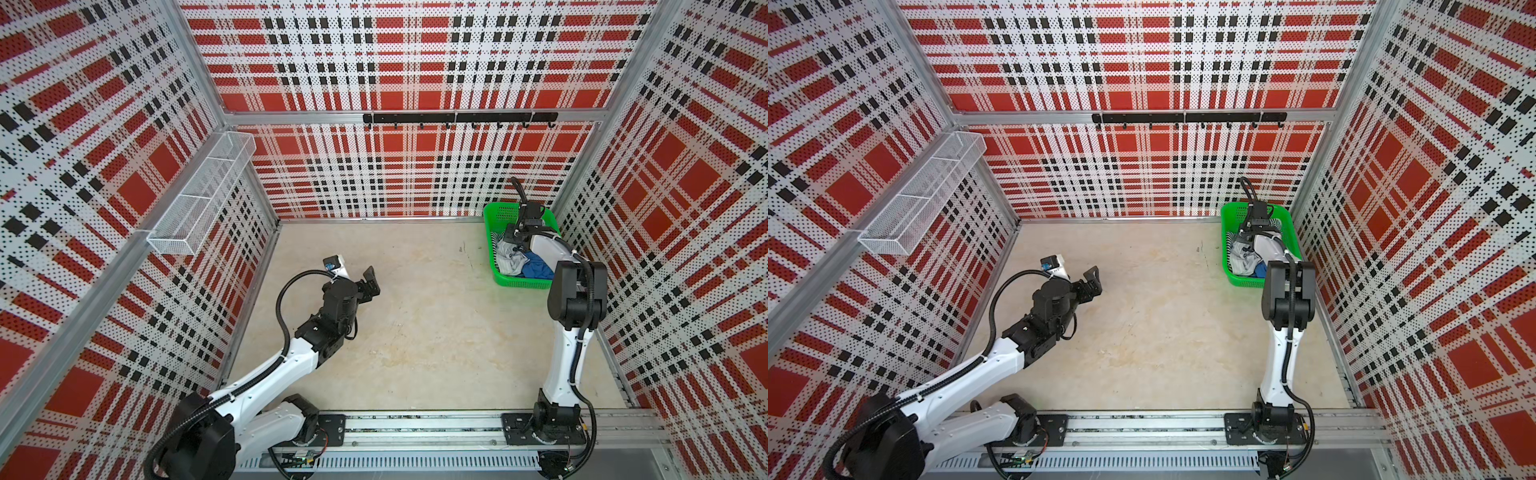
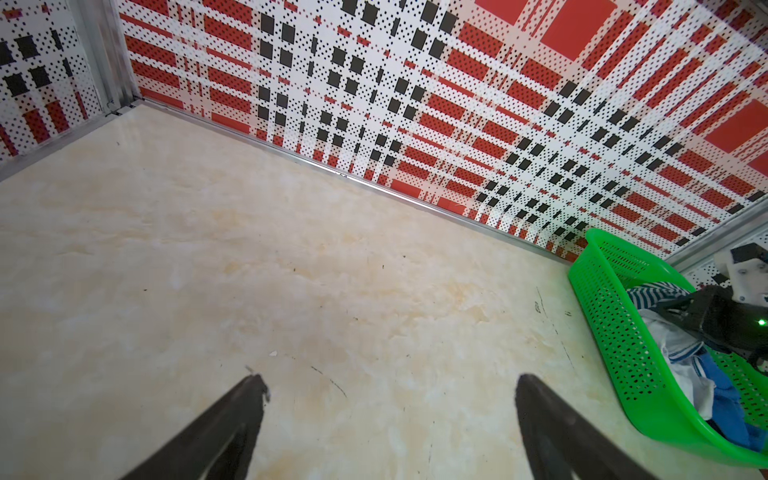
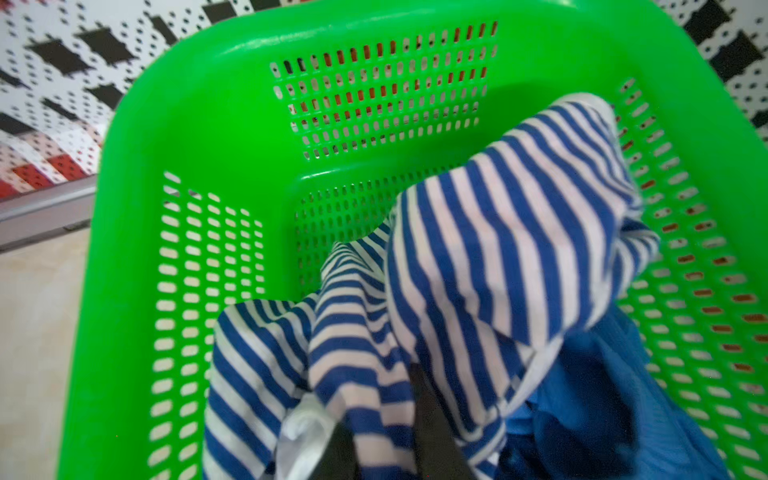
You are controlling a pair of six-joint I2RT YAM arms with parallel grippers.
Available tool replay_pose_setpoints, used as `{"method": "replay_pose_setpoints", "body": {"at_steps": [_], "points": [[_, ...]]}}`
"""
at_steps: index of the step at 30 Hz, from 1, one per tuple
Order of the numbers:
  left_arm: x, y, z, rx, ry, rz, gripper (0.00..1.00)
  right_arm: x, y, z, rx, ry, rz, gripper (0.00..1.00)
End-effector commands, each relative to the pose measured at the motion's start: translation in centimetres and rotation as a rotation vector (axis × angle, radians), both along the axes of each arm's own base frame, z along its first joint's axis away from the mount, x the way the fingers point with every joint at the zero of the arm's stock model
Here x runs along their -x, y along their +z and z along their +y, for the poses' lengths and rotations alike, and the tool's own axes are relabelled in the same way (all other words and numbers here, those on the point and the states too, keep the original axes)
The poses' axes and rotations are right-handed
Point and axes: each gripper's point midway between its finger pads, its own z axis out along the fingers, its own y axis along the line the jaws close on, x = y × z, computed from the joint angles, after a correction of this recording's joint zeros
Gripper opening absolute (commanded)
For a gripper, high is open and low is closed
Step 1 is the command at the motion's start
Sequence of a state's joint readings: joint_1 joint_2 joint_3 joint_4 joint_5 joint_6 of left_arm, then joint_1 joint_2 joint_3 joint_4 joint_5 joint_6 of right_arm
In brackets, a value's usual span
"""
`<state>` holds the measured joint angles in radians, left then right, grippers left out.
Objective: Fold and stack the tank tops
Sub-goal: 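Lift the tank top with the right gripper while the left gripper approaches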
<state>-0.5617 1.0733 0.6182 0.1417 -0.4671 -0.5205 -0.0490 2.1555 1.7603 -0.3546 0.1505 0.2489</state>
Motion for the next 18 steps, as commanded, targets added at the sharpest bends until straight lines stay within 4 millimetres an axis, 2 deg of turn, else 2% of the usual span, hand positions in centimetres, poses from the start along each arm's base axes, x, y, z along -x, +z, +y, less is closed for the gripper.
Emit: {"method": "replay_pose_setpoints", "body": {"at_steps": [1, 4, 5, 8, 9, 14, 18], "points": [[-0.3, 0.7, -0.4, 0.033, -0.017, -0.025, 0.97, 1.3, 10.5, 0.0, 0.017, 0.016, -0.175, 0.00], [-0.7, 1.4, -0.9, 0.053, -0.050, -0.044, 0.97, 3.6, 17.1, 1.6, 0.005, 0.079, -0.281, 0.00], [-0.9, 1.6, -1.0, 0.063, -0.059, -0.051, 0.97, 4.4, 18.7, 2.3, 0.004, 0.104, -0.302, 0.00], [-1.3, 2.8, -1.0, 0.104, -0.090, -0.082, 0.96, 7.3, 24.7, 5.5, 0.007, 0.208, -0.393, 0.00], [-1.5, 3.3, -1.0, 0.118, -0.101, -0.094, 0.97, 8.6, 26.8, 7.3, 0.004, 0.268, -0.430, 0.00], [-1.9, 5.5, 0.1, 0.160, -0.115, -0.144, 0.96, 14.1, 34.4, 16.3, -0.048, 0.569, -0.582, 0.00], [-1.8, 7.0, 2.2, 0.165, -0.082, -0.174, 0.96, 18.3, 37.7, 23.9, -0.147, 0.842, -0.662, 0.00]]}}
